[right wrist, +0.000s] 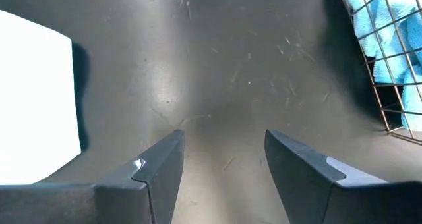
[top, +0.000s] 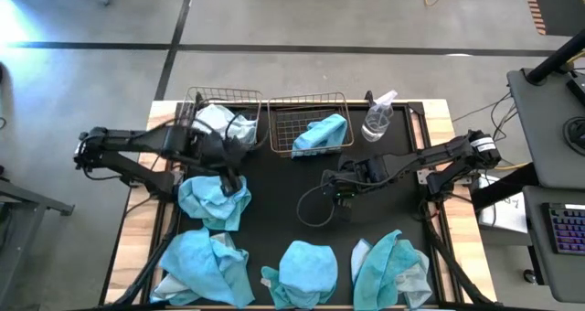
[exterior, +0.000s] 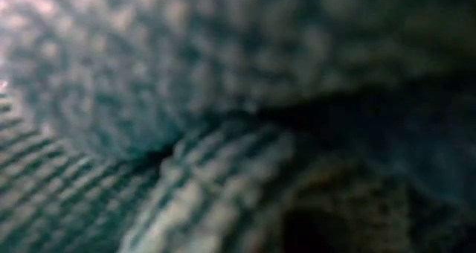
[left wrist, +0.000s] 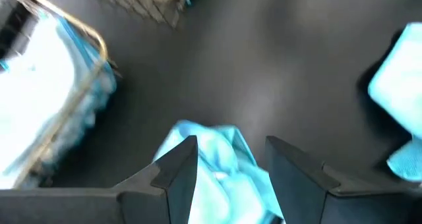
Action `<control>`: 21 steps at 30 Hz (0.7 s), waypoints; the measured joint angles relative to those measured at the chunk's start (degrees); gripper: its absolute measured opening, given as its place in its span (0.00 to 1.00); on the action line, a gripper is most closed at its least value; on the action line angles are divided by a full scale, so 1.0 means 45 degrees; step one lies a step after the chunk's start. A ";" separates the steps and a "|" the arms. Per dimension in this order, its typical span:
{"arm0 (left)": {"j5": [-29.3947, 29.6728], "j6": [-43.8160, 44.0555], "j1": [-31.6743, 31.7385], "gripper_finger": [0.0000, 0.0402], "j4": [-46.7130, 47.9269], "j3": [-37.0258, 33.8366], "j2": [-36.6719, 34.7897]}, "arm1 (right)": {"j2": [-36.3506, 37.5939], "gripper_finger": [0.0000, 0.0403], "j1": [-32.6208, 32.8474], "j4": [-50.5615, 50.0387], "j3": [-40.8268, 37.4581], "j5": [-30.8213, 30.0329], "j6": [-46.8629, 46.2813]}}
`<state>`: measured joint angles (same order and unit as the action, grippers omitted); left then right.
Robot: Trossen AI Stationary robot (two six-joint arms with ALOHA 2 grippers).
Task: Sort microfiber towel by color & place in baskets
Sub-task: Put the blue microfiber towel into the right wire basket
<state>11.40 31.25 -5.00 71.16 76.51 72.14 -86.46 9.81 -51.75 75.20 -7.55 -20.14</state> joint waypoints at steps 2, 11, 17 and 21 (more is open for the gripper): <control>-0.0005 0.0709 -0.0548 0.40 -0.0003 -0.0461 -0.0203 | 0.0000 0.51 0.0003 0.0001 0.0000 -0.0005 -0.0040; 0.0012 0.3322 -0.2740 0.40 -0.0500 -0.2544 -0.0822 | 0.0000 0.51 0.0012 0.0035 0.0000 -0.0010 -0.0106; 0.0002 0.3140 -0.3394 0.40 -0.0955 -0.4019 -0.0709 | 0.0000 0.51 0.0012 0.0035 0.0000 -0.0010 -0.0084; 0.0005 0.2528 -0.3437 0.40 -0.0933 -0.4782 -0.0714 | 0.0000 0.51 0.0012 0.0035 0.0000 -0.0010 -0.0068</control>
<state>11.42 42.63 -20.47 66.96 54.99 68.93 -86.46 9.87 -51.59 75.20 -7.60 -20.45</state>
